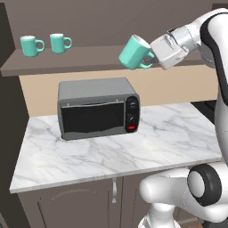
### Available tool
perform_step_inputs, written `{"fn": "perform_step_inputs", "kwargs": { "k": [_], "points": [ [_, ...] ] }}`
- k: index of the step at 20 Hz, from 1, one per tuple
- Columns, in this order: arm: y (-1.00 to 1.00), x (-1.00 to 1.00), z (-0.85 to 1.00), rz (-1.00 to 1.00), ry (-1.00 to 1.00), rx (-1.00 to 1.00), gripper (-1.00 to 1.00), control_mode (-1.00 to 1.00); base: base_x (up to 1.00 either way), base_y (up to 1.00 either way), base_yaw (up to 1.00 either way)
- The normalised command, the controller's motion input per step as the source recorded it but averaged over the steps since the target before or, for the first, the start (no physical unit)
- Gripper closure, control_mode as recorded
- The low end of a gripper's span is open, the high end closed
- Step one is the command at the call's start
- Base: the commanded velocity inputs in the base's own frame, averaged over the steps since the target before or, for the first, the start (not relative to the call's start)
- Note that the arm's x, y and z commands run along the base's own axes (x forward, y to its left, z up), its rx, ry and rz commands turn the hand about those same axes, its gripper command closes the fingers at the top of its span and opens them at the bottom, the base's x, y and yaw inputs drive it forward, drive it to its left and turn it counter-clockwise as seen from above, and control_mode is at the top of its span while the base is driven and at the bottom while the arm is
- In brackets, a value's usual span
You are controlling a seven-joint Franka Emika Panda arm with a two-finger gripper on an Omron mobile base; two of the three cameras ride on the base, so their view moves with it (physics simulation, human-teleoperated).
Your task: Pick the mug on the counter and place it in the cabinet with the handle facing the right, like the mugs already inside.
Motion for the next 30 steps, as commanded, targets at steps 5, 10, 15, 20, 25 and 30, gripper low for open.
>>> {"fn": "perform_step_inputs", "kwargs": {
  "k": [5,10,15,20,25,30],
  "points": [
    [0.0,-0.03,-0.1,0.0,-0.06,-0.09,1.0,-1.0,0.0,0.0,0.0],
    [0.0,0.0,-0.18,0.0,-0.04,-0.1,1.0,-1.0,0.0,0.0,0.0],
    [0.0,0.0,-0.24,0.0,-0.01,-0.03,1.0,-1.0,0.0,0.0,0.0],
    [0.0,0.0,0.0,0.0,-0.04,-0.01,1.0,-1.0,0.0,0.0,0.0],
    [-0.03,0.02,0.0,0.0,-0.03,0.0,1.0,-1.0,0.0,0.0,0.0],
    [-0.16,0.28,0.0,0.0,0.0,0.0,1.0,-1.0,0.0,0.0,0.0]
  ]
}}
